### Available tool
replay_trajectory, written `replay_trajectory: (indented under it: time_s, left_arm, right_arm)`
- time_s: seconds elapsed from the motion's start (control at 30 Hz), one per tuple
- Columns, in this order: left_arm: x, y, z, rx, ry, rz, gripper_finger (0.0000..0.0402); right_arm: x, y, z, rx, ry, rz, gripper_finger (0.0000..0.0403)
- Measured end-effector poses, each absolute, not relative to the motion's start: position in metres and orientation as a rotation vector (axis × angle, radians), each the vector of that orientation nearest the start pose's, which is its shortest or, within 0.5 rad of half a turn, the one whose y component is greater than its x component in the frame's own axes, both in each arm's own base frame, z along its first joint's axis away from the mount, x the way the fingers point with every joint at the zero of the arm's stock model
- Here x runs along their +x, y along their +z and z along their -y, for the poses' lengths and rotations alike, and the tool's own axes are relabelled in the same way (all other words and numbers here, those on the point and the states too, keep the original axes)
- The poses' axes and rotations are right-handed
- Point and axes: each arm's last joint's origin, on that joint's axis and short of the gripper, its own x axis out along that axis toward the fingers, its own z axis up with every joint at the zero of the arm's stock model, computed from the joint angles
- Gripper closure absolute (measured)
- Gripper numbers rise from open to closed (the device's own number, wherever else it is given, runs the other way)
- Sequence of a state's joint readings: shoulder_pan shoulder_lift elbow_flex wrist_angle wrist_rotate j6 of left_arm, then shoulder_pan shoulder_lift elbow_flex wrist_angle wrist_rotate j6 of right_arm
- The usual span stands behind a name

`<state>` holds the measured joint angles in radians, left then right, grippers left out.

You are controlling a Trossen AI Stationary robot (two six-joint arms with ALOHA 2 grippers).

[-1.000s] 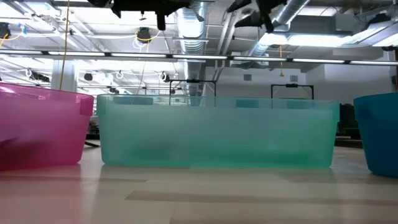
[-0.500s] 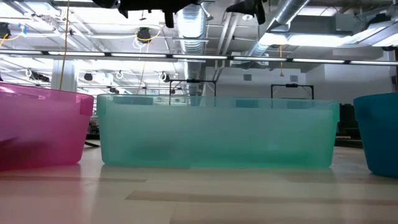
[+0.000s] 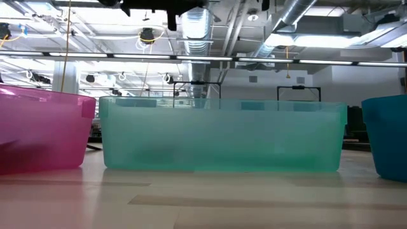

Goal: Sort silverware by color (type)

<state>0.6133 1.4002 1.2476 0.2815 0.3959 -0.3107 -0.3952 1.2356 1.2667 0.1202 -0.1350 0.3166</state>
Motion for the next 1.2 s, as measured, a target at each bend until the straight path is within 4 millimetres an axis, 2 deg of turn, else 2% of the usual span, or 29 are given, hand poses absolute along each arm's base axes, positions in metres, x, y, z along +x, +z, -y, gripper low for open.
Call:
replay_trajectory:
  time_s: [0.13, 0.27, 0.43, 0.6, 0.7, 0.93, 1.07, 1.2]
  left_arm:
    - [0.271, 0.393, -0.174, -0.262, 0.316, 0.121, 0.0401]
    - [0.273, 0.392, -0.172, -0.269, 0.319, 0.107, 0.0401]
    - [0.276, 0.392, -0.168, -0.28, 0.316, 0.107, 0.0401]
    - [0.276, 0.394, -0.164, -0.275, 0.265, 0.119, 0.0401]
    - [0.274, 0.397, -0.163, -0.291, 0.231, 0.136, 0.0401]
    - [0.272, 0.404, -0.164, -0.296, 0.113, 0.181, 0.0401]
    - [0.271, 0.408, -0.162, -0.272, 0.079, 0.217, 0.0401]
    - [0.271, 0.41, -0.16, -0.275, 0.04, 0.223, 0.0402]
  right_arm:
    - [0.241, 0.438, 0.114, 0.318, -0.206, 0.193, 0.0137]
    - [0.23, 0.441, 0.125, 0.315, -0.181, 0.206, 0.0137]
    - [0.227, 0.439, 0.132, 0.315, -0.142, 0.181, 0.0137]
    - [0.227, 0.445, 0.128, 0.354, -0.113, 0.23, 0.0137]
    - [0.217, 0.449, 0.126, 0.366, -0.123, 0.232, 0.0137]
    - [0.201, 0.439, 0.11, 0.457, -0.157, 0.048, 0.0137]
    - [0.206, 0.428, 0.1, 0.502, -0.199, -0.052, 0.0137]
    - [0.219, 0.424, 0.092, 0.497, -0.197, -0.071, 0.0137]
